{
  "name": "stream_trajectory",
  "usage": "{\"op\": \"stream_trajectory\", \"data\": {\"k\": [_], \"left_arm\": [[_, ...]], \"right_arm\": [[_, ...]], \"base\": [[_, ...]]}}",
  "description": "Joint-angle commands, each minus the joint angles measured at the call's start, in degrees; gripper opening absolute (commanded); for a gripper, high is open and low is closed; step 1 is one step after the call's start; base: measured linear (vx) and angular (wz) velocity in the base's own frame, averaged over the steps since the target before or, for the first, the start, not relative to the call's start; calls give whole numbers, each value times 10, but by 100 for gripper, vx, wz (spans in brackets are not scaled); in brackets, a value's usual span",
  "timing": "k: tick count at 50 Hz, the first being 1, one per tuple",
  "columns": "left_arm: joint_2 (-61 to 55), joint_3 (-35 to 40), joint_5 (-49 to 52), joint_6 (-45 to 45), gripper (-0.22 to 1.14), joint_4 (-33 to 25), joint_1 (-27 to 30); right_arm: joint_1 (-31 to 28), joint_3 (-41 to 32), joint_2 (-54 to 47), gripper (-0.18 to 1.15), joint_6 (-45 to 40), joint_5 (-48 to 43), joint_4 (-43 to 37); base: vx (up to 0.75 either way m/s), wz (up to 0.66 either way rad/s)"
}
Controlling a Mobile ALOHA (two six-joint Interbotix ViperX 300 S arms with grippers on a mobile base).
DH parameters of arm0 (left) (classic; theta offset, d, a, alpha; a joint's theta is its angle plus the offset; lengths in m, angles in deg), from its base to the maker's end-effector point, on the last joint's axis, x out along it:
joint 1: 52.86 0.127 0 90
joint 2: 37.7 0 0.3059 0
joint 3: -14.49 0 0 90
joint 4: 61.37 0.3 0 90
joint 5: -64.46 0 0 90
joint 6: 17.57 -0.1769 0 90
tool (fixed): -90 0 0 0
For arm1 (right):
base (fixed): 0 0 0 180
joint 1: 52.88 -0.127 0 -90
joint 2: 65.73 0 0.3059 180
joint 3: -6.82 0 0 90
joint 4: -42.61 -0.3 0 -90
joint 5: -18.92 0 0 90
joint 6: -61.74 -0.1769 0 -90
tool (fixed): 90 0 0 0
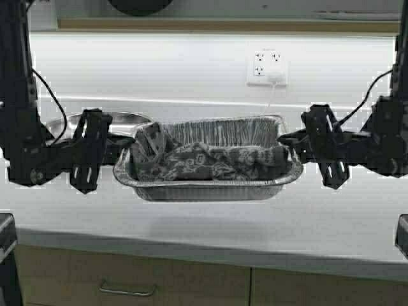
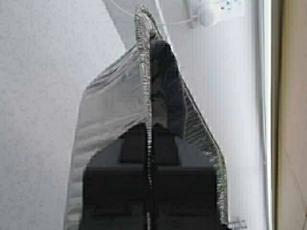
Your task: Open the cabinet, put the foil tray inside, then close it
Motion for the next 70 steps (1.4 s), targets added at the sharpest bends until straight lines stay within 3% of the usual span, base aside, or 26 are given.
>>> {"op": "stream_trajectory", "data": {"k": [1, 19, 28, 36, 54, 70], "left_arm": [[95, -48, 18, -3, 3, 4, -3], [350, -124, 184, -1, 3, 33, -2], [436, -126, 282, 13, 3, 53, -3], [489, -120, 302, 30, 3, 57, -3], [563, -21, 391, 105, 3, 83, -3], [527, 189, 543, 184, 3, 135, -3]], "right_arm": [[-15, 54, 95, 8, 2, -9, -10], [-48, 175, 257, 8, -5, -2, -61], [-63, 192, 346, 8, -25, 59, -69], [-70, 186, 455, 8, -46, 142, -71], [-69, 100, 593, 8, -118, 317, -51], [-69, -77, 578, 8, -197, 483, -28]], "base": [[-1, -1], [-1, -2], [-1, -6], [-1, -5], [0, 0], [0, 0]]}}
